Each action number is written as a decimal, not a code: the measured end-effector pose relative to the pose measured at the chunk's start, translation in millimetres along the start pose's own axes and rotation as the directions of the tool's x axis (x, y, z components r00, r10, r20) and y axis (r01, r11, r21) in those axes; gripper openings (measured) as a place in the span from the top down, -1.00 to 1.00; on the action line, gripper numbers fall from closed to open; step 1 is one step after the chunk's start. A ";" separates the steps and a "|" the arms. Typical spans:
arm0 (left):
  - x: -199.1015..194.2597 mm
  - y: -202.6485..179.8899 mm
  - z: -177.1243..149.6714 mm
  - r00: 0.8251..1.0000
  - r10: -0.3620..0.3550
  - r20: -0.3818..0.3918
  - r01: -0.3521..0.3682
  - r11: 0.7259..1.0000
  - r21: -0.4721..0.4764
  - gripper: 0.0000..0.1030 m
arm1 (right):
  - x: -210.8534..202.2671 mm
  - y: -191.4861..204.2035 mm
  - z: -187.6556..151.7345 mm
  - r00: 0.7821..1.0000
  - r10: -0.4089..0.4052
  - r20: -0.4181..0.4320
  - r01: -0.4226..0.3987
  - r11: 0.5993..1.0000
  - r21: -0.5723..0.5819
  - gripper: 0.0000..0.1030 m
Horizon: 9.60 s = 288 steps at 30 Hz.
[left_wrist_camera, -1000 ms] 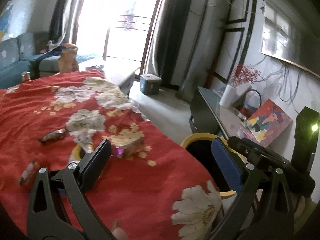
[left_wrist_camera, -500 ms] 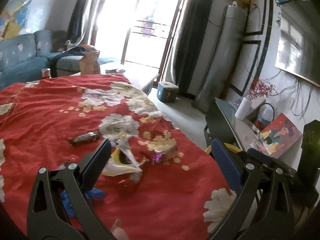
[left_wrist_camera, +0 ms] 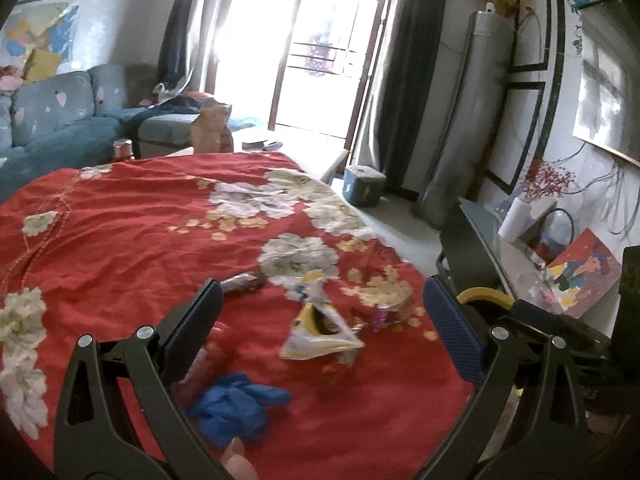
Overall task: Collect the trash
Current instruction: 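Reach the left tool toward the red drink can while the right tool reaches the yellow-white snack wrapper, then close the left tool on the red drink can while the right tool grasps the yellow-white wrapper, then carry the red can and yellow-white wrapper with both tools over the bin, then open the left tool to drop the red can while the right tool drops the wrapper into the bin, then move both tools back over the bedspread toward the remaining trash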
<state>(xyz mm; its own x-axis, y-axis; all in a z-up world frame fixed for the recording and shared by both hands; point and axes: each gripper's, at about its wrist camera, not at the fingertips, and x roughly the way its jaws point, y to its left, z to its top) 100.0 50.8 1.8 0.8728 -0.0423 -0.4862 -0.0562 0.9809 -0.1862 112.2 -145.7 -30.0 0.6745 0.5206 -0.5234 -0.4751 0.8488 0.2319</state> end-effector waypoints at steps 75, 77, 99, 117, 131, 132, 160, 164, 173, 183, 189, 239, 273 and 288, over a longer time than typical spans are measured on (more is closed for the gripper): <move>36.2 113.4 -53.9 0.961 -0.007 -0.276 -0.021 0.995 -0.097 0.40 | 112.0 72.7 -4.7 0.978 0.120 -0.168 -0.139 0.985 -0.105 0.86; 30.8 114.6 -49.1 0.967 -0.002 -0.254 -0.024 0.994 -0.102 0.42 | 107.4 72.9 -4.7 0.980 0.119 -0.160 -0.137 0.985 -0.109 0.86; -13.7 62.0 -9.3 0.996 -0.041 -0.084 0.039 0.999 -0.026 0.52 | 65.5 51.4 0.5 0.991 0.114 -0.075 -0.119 0.991 -0.062 0.86; -10.1 -2.0 -2.3 0.989 -0.132 -0.070 0.136 0.989 0.050 0.52 | 29.3 3.4 8.7 0.998 0.055 0.016 -0.055 0.998 0.038 0.86; 2.4 -46.6 -5.0 0.976 -0.195 -0.096 0.204 0.974 0.097 0.52 | 2.0 -37.8 10.2 0.997 -0.033 0.066 0.026 0.994 0.102 0.86; 3.6 -49.5 -5.5 0.975 -0.200 -0.099 0.210 0.973 0.100 0.52 | 0.9 -40.8 11.2 0.997 -0.039 0.068 0.032 0.994 0.106 0.86; 29.7 -155.9 -20.5 0.929 -0.322 -0.181 0.359 0.904 0.232 0.52 | -42.1 -152.6 -3.6 0.963 -0.258 0.072 0.230 0.933 0.275 0.86; 32.9 -173.4 -24.4 0.920 -0.342 -0.193 0.383 0.889 0.252 0.53 | -47.3 -167.5 -6.6 0.957 -0.283 0.065 0.253 0.922 0.295 0.86; 44.3 -209.3 -34.3 0.900 -0.372 -0.229 0.428 0.855 0.292 0.53 | -52.2 -204.2 -18.9 0.943 -0.330 0.028 0.302 0.892 0.338 0.86; 65.8 -237.1 -42.9 0.882 -0.385 -0.271 0.458 0.836 0.302 0.53 | -53.2 -235.3 -31.2 0.937 -0.350 -0.010 0.328 0.866 0.378 0.86; 76.2 -251.1 -47.6 0.875 -0.391 -0.287 0.471 0.826 0.310 0.53 | -53.8 -253.3 -40.2 0.932 -0.362 -0.031 0.343 0.847 0.406 0.86; 77.9 -211.9 -41.7 0.913 -0.332 -0.237 0.377 0.907 0.185 -0.77 | -54.7 -214.1 -21.6 0.951 -0.311 0.005 0.290 0.893 0.343 -0.36; 24.1 -87.8 -22.8 0.987 -0.139 -0.077 0.145 0.987 0.066 -0.77 | -39.2 -97.4 1.6 0.987 -0.156 0.050 0.147 0.977 0.156 -0.45; 7.1 -32.9 -19.4 0.998 -0.037 -0.051 0.038 0.999 0.016 -0.77 | -15.1 -40.0 -3.2 0.998 -0.065 0.004 0.065 0.996 0.059 -0.46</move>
<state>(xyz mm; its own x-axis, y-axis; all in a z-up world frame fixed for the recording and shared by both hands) 98.6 14.6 -12.1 0.8483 -0.0879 -0.5221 -0.0157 0.9815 -0.1909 119.2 -187.8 -34.0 0.7064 0.4646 -0.5340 -0.3964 0.8847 0.2453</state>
